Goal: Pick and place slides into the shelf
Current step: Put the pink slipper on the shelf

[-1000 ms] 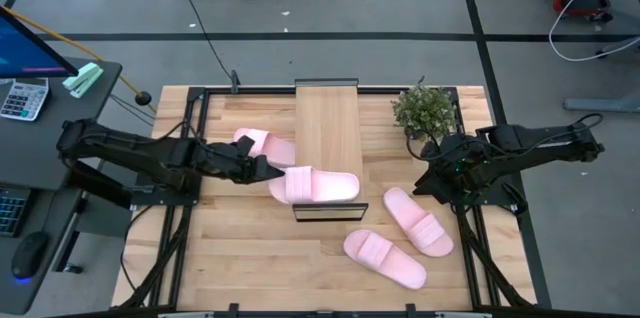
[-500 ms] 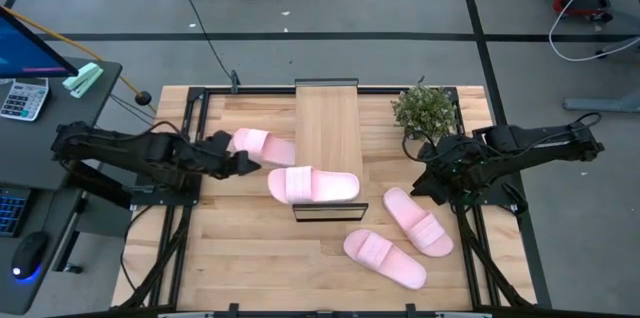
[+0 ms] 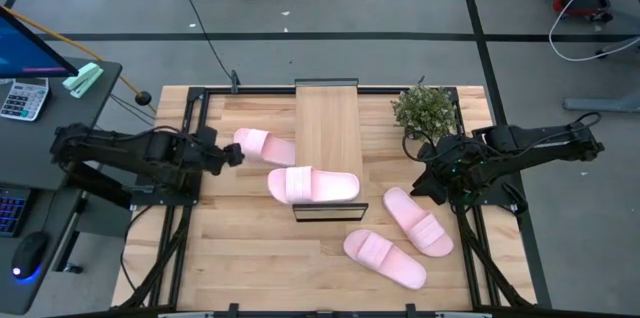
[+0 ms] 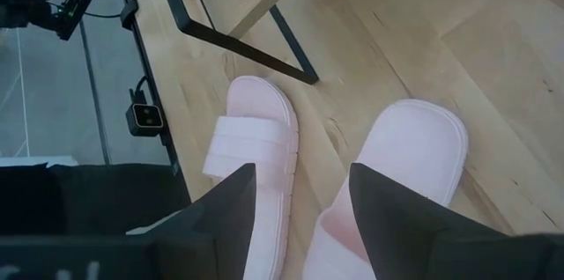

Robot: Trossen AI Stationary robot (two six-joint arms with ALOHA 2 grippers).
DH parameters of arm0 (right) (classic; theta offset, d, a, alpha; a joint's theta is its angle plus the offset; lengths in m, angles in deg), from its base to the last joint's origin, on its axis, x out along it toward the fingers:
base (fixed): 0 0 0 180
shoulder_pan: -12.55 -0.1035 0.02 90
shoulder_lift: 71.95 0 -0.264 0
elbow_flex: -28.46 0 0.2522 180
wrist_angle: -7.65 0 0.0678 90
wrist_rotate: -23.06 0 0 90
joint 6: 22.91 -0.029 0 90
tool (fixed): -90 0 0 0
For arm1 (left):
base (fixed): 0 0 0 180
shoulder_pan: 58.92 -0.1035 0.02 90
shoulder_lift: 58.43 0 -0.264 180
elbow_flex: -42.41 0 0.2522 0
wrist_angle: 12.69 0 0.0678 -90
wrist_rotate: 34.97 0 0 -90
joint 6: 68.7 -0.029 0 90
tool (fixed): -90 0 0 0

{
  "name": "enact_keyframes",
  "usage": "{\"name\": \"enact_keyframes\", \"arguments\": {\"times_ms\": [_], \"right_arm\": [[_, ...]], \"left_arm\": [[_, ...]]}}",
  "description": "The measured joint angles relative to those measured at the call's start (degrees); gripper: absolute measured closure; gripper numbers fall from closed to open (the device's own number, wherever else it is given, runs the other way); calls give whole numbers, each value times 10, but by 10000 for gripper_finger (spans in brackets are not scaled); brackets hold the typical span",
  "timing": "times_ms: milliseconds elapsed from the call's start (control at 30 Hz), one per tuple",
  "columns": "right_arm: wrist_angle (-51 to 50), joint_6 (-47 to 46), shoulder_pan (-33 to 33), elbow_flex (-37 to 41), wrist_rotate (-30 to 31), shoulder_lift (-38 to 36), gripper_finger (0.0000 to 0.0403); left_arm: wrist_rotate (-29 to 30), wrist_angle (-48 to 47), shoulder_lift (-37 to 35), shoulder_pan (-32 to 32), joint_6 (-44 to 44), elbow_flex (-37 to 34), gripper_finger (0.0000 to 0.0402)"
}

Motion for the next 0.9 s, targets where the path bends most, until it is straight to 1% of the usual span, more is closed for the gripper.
{"name": "enact_keyframes", "arguments": {"times_ms": [100, 333, 533, 700, 900], "right_arm": [[0, 2, 0, 0, 0, 0, 213], [0, 7, 0, 0, 0, 0, 213], [0, 16, 0, 0, 1, 0, 213], [0, 19, 0, 0, 2, 0, 213], [0, 33, 0, 0, 3, 0, 213]], "left_arm": [[16, 4, 0, -27, -26, 0, 108], [17, 18, 0, -98, -85, 0, 108], [3, 18, 0, -148, -128, 0, 108], [0, 19, 0, -186, -145, 0, 108], [-17, 37, 5, -230, -192, 0, 108]]}}
